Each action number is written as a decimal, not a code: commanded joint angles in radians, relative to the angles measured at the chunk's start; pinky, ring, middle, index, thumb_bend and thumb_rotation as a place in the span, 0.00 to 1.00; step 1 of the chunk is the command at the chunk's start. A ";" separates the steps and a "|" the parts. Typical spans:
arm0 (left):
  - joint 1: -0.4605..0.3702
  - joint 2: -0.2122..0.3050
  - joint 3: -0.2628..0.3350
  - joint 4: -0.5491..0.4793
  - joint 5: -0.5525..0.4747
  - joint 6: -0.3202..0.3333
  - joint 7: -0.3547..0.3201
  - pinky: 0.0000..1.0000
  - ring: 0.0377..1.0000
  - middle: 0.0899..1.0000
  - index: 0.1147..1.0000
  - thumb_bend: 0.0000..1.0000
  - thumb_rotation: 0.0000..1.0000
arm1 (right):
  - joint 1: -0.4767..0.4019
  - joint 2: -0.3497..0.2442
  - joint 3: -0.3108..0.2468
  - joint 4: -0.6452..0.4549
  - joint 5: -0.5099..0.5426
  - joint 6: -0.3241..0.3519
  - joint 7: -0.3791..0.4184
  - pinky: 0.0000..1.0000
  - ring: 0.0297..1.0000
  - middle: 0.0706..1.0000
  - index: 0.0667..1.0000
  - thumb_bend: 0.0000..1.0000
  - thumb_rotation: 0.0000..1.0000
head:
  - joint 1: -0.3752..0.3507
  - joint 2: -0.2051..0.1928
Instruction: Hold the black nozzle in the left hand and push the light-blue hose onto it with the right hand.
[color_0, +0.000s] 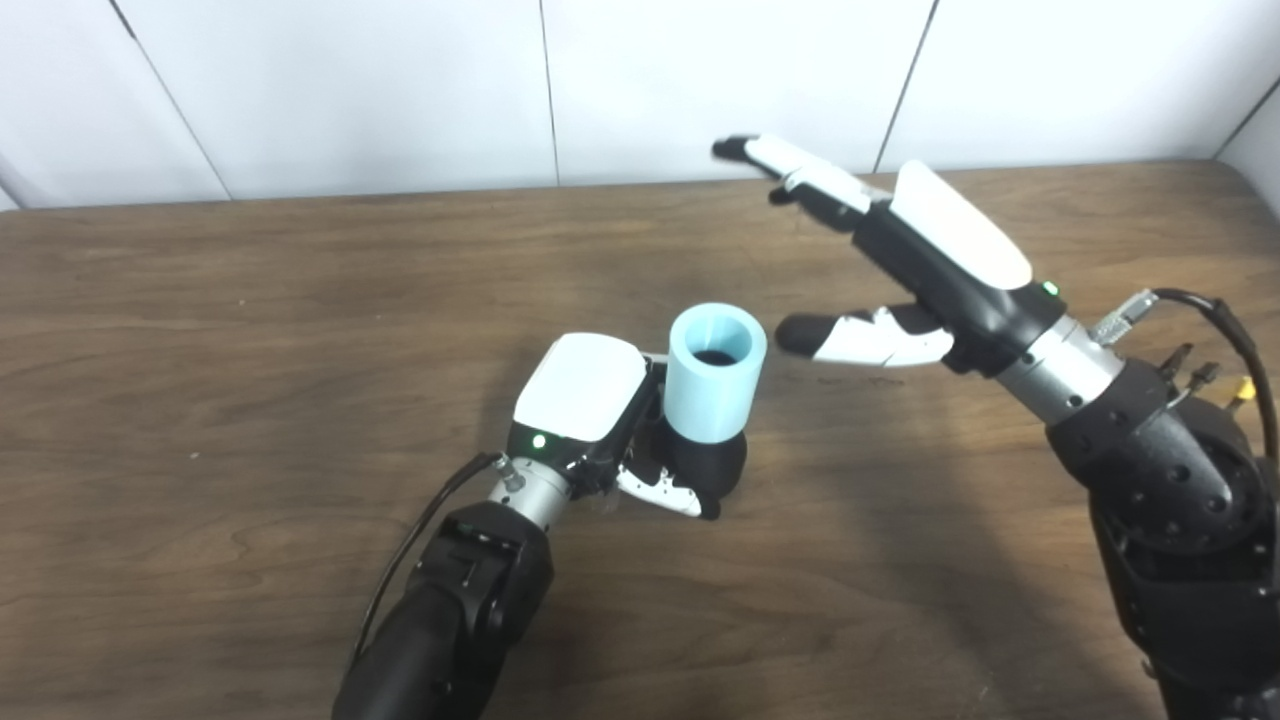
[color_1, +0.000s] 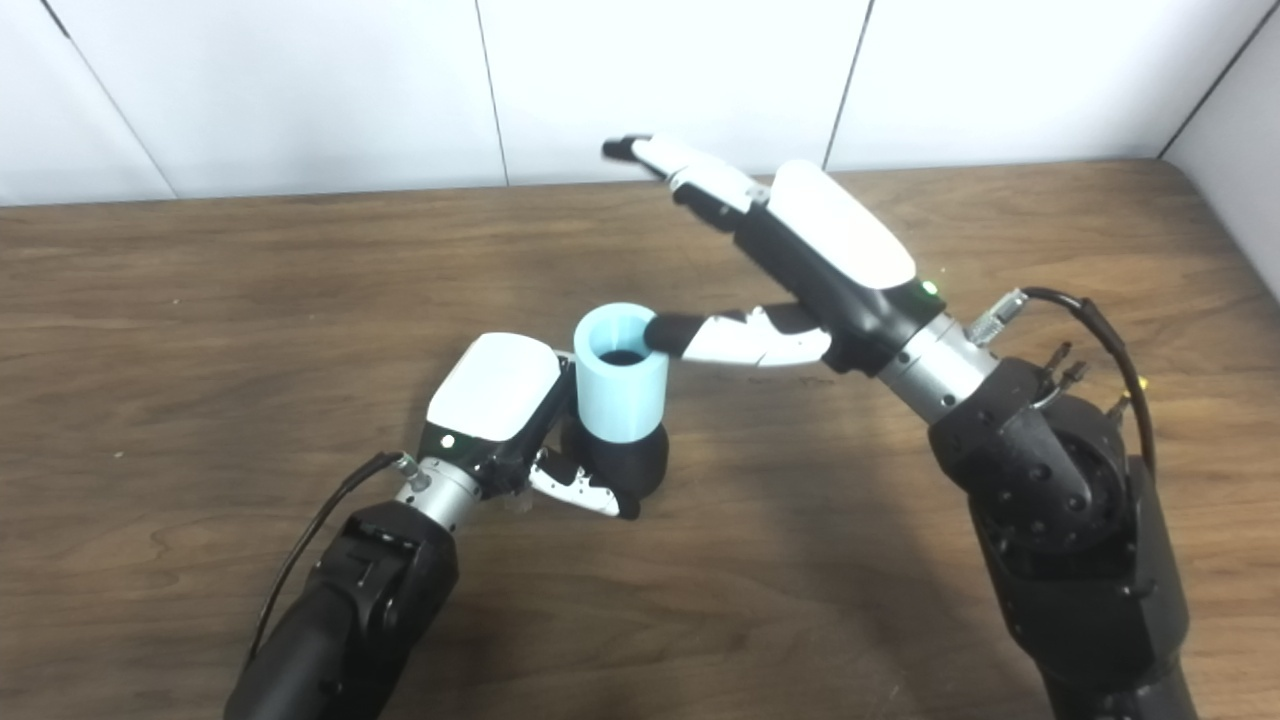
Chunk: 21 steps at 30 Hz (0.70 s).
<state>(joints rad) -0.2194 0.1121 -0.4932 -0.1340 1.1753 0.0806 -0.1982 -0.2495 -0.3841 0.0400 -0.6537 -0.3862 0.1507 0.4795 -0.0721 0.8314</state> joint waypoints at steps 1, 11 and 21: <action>-0.023 -0.012 0.009 -0.026 -0.007 0.003 0.023 0.44 0.54 0.44 0.42 0.52 0.00 | -0.007 0.000 -0.011 -0.015 0.008 0.002 -0.029 0.82 0.92 0.94 0.92 0.56 1.00 | 0.000 0.001; -0.027 -0.009 0.001 -0.035 0.087 0.047 0.000 0.75 0.74 0.73 0.72 0.93 0.26 | 0.016 0.004 0.009 -0.020 0.004 0.051 -0.023 0.84 0.92 0.92 0.92 0.54 1.00 | 0.006 -0.001; -0.033 -0.007 0.016 -0.043 0.117 0.081 -0.015 0.94 0.88 0.93 1.00 1.00 0.50 | 0.018 0.003 0.017 -0.018 -0.010 0.067 -0.022 0.85 0.91 0.92 0.92 0.53 1.00 | 0.013 0.002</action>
<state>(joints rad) -0.2205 0.1121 -0.4866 -0.1497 1.2754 0.1535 -0.2233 -0.2141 -0.3683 0.0640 -0.6517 -0.3997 0.2259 0.4760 -0.0583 0.8329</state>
